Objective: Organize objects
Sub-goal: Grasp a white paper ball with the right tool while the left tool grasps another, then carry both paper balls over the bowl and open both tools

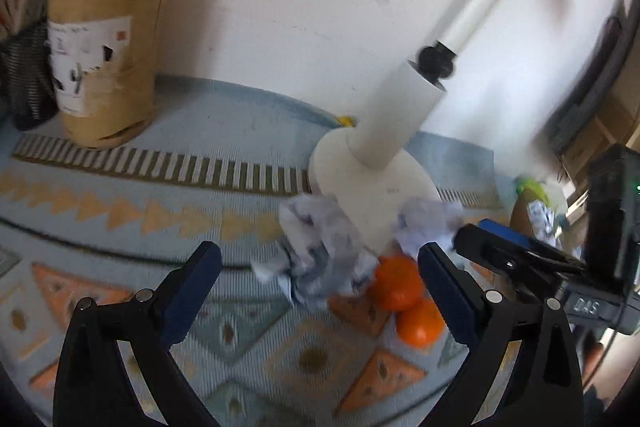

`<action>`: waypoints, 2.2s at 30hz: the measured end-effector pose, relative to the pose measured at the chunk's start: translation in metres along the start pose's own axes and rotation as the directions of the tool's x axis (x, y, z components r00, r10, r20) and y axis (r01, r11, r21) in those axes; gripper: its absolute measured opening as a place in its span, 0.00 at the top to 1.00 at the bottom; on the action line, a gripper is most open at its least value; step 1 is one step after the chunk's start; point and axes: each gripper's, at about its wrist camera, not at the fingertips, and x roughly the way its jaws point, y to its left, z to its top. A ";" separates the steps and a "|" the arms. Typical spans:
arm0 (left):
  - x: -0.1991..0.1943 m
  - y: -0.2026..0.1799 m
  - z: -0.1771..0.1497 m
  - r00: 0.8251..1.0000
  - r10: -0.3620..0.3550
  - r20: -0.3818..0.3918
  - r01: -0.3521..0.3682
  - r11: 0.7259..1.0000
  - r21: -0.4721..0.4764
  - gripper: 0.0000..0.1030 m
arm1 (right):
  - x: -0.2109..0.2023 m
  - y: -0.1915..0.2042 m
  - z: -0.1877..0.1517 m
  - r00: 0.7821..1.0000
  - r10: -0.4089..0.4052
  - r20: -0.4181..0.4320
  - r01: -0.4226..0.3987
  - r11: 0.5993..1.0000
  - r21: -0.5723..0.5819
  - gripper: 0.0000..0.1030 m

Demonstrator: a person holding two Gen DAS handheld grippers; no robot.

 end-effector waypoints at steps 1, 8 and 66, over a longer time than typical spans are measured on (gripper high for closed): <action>0.005 0.002 0.002 1.000 -0.007 -0.008 0.007 1.000 -0.007 0.06 | 0.008 -0.001 0.004 1.000 0.017 -0.010 -0.017 1.000 0.003 0.08; 0.027 0.001 -0.003 0.998 -0.021 -0.065 0.021 1.000 0.002 0.49 | 0.034 -0.001 0.004 0.999 0.038 -0.031 -0.038 0.999 -0.007 0.50; -0.123 -0.143 -0.169 0.926 0.238 0.293 -0.312 0.920 0.238 0.53 | -0.223 -0.078 -0.187 0.988 -0.095 0.118 0.078 0.987 0.138 0.49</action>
